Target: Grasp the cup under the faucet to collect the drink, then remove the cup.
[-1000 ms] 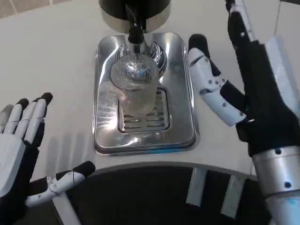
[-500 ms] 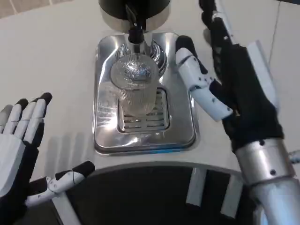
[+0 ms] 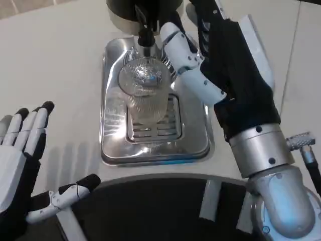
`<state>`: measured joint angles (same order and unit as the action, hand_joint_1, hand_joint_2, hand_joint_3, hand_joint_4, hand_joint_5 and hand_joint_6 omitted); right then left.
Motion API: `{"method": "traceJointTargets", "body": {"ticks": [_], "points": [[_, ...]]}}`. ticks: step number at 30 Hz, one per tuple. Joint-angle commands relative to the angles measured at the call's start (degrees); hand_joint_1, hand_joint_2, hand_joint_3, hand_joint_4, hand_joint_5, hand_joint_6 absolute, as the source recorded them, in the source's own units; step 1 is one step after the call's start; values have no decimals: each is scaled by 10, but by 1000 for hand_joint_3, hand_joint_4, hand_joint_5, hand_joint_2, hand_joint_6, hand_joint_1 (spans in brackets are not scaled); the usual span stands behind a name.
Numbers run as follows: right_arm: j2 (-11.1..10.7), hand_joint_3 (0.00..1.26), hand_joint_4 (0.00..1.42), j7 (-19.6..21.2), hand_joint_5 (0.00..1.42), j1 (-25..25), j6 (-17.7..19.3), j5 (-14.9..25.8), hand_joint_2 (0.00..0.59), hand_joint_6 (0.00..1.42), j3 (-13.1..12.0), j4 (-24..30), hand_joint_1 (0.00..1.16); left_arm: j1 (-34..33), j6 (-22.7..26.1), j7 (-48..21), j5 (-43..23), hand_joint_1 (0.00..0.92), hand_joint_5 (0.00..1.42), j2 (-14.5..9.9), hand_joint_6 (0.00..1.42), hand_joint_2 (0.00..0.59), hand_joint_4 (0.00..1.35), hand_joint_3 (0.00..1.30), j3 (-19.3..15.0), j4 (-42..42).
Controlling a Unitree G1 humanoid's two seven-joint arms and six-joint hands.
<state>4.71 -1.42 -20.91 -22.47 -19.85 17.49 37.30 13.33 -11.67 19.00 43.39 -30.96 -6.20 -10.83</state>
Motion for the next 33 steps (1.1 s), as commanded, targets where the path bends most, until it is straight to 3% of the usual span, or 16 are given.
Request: {"method": "traceJointTargets", "body": {"ticks": [1,8,24,33], "points": [[15,0,0,1,0,-1,-14,-1,571,0,12,22,438,7,0,5,5,0,0,2,0,121,0,0,-6,1],[18,0,0,1,0,-3,-18,6,569,0,26,22,432,4,0,7,8,0,0,2,0,121,0,0,-5,3],[33,0,0,8,0,-43,-4,63,560,0,17,-60,422,4,4,10,3,0,0,5,0,121,0,0,-12,8],[29,0,0,1,0,-70,-3,78,555,0,9,-94,414,3,5,10,2,0,0,11,0,121,0,0,-17,12]]}}
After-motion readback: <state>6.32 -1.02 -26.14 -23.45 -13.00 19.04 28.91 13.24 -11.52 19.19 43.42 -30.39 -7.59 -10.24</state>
